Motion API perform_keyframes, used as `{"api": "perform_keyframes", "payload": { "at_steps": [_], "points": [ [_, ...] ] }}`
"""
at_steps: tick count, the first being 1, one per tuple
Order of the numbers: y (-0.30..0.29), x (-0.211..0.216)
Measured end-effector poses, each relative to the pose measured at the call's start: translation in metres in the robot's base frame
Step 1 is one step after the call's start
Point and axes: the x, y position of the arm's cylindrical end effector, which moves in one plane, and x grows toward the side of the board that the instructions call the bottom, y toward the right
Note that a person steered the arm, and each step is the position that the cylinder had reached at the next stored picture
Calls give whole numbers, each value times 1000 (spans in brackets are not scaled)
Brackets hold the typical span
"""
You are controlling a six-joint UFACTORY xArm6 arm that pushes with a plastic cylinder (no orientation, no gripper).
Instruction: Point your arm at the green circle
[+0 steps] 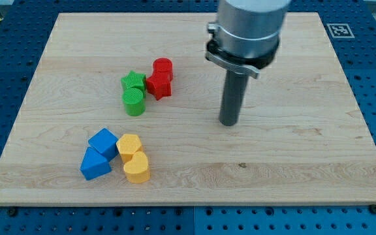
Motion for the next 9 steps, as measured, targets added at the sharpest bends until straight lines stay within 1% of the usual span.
{"api": "perform_keyframes", "payload": {
  "at_steps": [2, 4, 5, 6, 9],
  "points": [
    [-29, -4],
    [-111, 15],
    [-156, 15],
    [-190, 10],
    [-196, -1]
  ]
}}
